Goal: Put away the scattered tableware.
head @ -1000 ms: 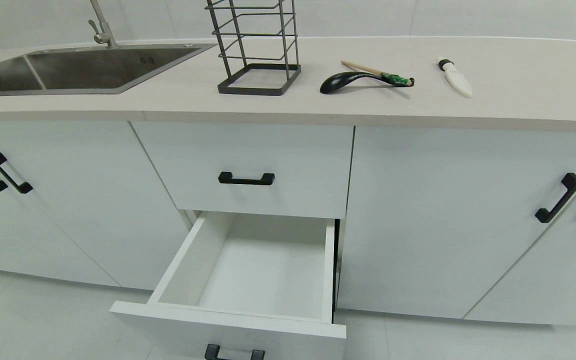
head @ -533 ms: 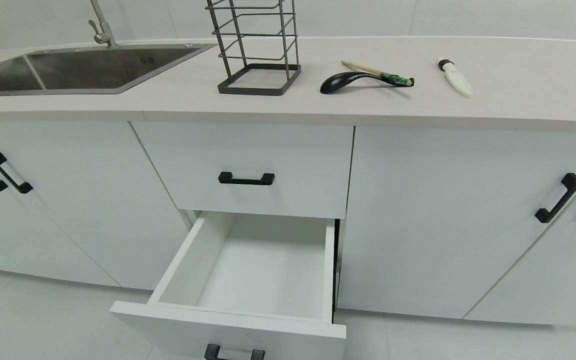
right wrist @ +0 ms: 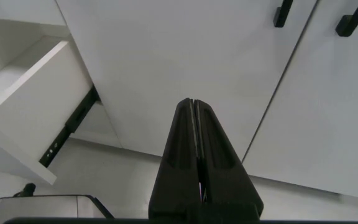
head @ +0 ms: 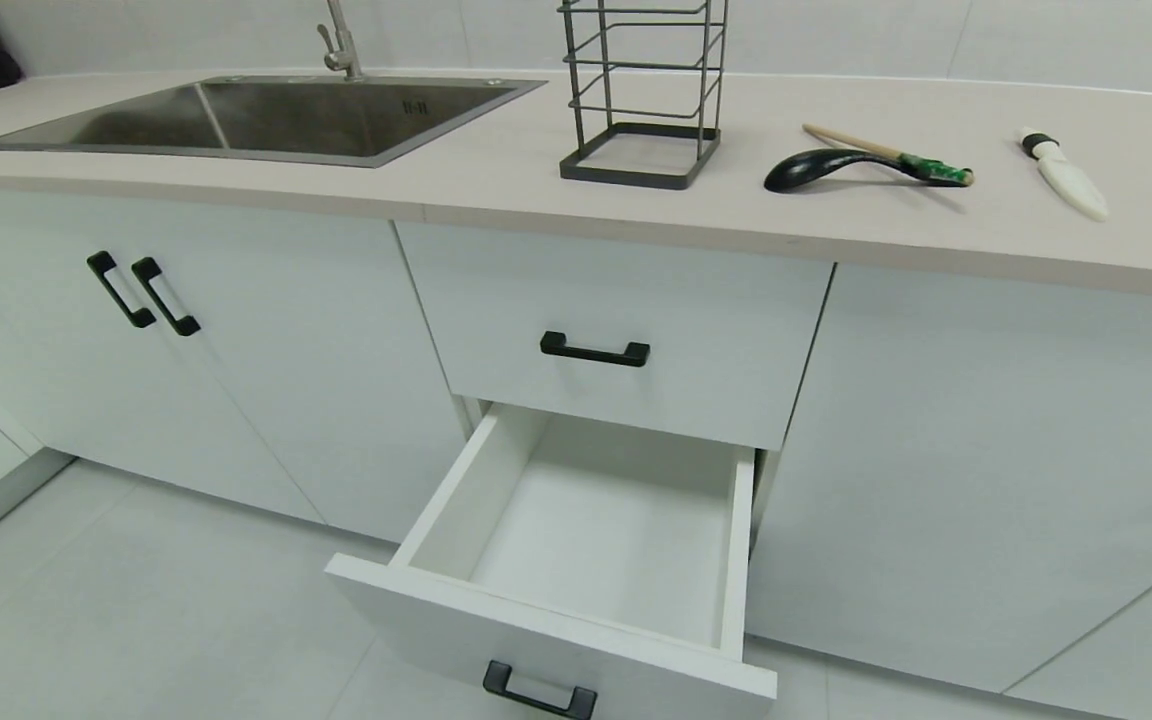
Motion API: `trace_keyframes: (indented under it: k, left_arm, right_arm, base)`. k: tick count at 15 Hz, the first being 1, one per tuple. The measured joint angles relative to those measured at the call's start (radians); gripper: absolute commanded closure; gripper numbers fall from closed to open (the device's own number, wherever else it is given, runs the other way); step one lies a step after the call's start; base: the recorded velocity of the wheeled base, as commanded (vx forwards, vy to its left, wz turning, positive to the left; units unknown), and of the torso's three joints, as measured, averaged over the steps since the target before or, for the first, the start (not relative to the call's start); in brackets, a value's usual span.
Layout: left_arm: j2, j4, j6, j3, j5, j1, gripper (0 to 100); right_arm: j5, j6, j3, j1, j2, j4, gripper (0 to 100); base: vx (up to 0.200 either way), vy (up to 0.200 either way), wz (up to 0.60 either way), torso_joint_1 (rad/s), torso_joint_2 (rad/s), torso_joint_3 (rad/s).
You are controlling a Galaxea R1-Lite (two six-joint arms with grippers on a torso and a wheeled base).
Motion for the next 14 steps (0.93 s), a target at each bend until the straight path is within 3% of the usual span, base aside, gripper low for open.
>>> trace_keyframes:
  k: [2, 7, 11, 14]
  left_arm:
    - [0.0, -0.001, -0.02, 0.0, 0.001, 0.001, 0]
    - [0.0, -0.001, -0.02, -0.001, 0.025, 0.001, 0]
    - [0.0, -0.001, 0.026, 0.0, 0.047, 0.001, 0]
    - [0.0, -0.001, 0.034, 0.0, 0.045, 0.001, 0]
  right_arm:
    - [0.0, 0.0, 0.0, 0.0, 0.0, 0.0, 100]
    - [0.0, -0.002, 0.0, 0.0, 0.0, 0.001, 100]
    - [0.001, -0.007, 0.0, 0.0, 0.0, 0.001, 100]
    - [0.0, -0.007, 0.0, 0.0, 0.0, 0.001, 100]
  base:
    - [0.2, 0.0, 0.0, 0.0, 0.0, 0.0]
    - [0.0, 0.0, 0.0, 0.0, 0.0, 0.0]
    - [0.0, 0.0, 0.0, 0.0, 0.0, 0.0]
    - [0.0, 0.0, 0.0, 0.0, 0.0, 0.0]
